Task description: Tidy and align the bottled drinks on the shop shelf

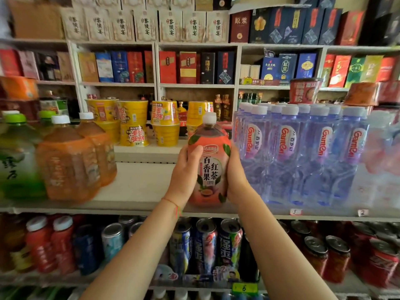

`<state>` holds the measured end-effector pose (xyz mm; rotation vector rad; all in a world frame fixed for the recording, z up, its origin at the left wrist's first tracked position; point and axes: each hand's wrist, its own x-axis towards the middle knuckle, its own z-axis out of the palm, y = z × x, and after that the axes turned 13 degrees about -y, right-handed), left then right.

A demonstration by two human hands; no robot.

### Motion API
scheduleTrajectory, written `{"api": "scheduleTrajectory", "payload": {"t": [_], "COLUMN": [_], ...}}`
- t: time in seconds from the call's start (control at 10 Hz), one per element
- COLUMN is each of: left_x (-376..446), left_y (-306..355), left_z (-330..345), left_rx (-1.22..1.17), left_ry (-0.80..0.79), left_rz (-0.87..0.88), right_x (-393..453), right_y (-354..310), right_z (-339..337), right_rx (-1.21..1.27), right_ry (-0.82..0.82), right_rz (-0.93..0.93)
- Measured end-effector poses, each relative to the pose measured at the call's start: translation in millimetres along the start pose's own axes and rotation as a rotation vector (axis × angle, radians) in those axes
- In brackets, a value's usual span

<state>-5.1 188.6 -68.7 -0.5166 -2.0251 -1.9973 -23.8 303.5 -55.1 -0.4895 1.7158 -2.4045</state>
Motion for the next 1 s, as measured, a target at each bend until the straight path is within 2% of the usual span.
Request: {"api": "scheduleTrajectory", "payload": {"t": [0.3, 0.4, 0.5, 0.6, 0.7, 0.9, 1.0], "left_x": [-8, -14, -22, -28, -34, -45, -50], "left_y": [1, 1, 0, -3, -8, -4, 4], "left_z": [-44, -72, -105, -143, -174, -219, -233], "left_rx": [0.012, 0.159, 0.521, 1.078, 1.294, 1.385, 1.316], "left_ry": [0.081, 0.129, 0.215, 0.381, 0.41, 0.397, 0.369], "left_rz": [0.03, 0.08, 0.248, 0.433, 0.471, 0.392, 0.485], "right_x": [14, 25, 34, 45, 55, 65, 54], "right_y": [20, 32, 43, 56, 68, 84, 70], "right_z": [43, 68, 96, 126, 153, 195, 200], "right_rx": [-0.009, 0.005, 0.045, 0.046, 0.042, 0.044, 0.023], "right_ry": [-0.039, -0.066, -0.135, -0.135, -0.126, -0.132, -0.034], "right_rz": [0.041, 0.053, 0.035, 0.02, 0.021, 0.026, -0.029]}}
